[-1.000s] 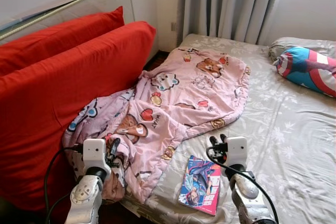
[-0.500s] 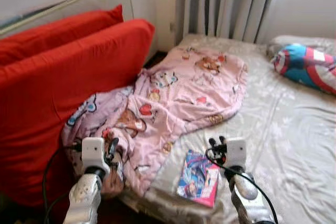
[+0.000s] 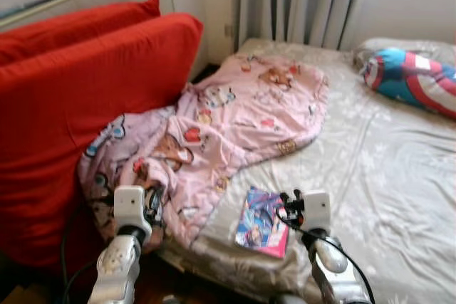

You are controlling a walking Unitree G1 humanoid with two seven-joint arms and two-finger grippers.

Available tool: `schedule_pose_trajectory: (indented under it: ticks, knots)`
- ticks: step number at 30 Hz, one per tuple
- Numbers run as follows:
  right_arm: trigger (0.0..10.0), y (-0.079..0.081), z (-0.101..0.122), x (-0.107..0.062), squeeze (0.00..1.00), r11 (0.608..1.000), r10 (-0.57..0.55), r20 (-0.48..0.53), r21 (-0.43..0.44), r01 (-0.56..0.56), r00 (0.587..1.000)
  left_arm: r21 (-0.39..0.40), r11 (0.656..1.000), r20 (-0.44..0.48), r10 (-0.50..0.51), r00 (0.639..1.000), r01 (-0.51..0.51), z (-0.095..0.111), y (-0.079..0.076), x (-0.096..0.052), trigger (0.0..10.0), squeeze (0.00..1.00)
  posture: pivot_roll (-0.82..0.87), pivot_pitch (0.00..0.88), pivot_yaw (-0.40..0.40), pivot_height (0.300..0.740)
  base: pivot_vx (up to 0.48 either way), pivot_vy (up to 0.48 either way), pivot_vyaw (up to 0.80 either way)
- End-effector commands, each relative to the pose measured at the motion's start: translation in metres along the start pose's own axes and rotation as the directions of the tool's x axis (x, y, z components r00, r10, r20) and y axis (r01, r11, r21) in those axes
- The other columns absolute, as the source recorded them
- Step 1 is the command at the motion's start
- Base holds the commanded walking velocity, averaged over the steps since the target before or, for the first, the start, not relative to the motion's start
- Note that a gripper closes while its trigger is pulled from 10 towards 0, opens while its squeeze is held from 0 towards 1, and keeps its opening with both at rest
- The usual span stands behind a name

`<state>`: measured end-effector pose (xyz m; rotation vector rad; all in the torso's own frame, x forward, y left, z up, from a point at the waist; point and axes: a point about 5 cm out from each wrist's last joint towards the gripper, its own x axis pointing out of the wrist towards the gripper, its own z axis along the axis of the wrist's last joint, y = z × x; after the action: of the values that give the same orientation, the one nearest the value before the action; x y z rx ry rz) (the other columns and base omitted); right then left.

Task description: Clean up the room

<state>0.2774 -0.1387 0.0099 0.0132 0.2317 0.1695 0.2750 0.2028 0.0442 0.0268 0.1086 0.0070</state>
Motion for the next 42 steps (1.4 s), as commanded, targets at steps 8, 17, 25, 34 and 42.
schedule_pose_trajectory:
  ticks: [8,17,25,34,42]
  knots:
    - [10.0,0.0034,-0.0037,0.0003,0.0,1.0,0.021,-0.018,0.013,-0.021,1.0,-0.006,1.0,-0.003,-0.002,1.0,0.002,0.0019,-0.0036,0.002,10.0,0.0,-0.1,0.018,0.014,0.636,0.0,0.0,0.0]
    - [10.0,0.0047,-0.0037,0.0005,0.0,0.999,0.04,-0.014,0.002,-0.04,0.999,-0.015,1.0,-0.021,-0.014,1.0,0.014,-0.001,-0.0065,0.0017,10.0,0.0,-0.1,0.017,0.016,0.636,0.0,0.0,0.0]
    - [10.0,0.0094,-0.0031,0.0005,0.0,0.997,0.078,-0.003,-0.009,-0.078,0.997,-0.015,1.0,-0.021,-0.016,1.0,0.015,-0.0004,-0.0066,0.002,10.0,0.0,-0.1,0.016,0.017,0.636,0.0,0.0,0.6]
    - [10.0,0.0105,-0.005,0.0004,0.0,0.996,0.086,-0.012,0.01,-0.086,0.996,-0.017,1.0,-0.025,-0.02,0.999,0.02,-0.0003,-0.0073,0.003,10.0,0.0,-0.1,0.016,0.018,0.636,0.0,0.0,0.36]
    - [10.0,0.0062,-0.0059,0.0012,0.0,0.999,0.044,-0.021,0.02,-0.043,0.999,-0.024,0.999,-0.03,-0.035,0.999,0.034,-0.0007,-0.0094,0.0036,10.0,0.0,-0.1,0.015,0.02,0.636,0.0,0.0,0.0]
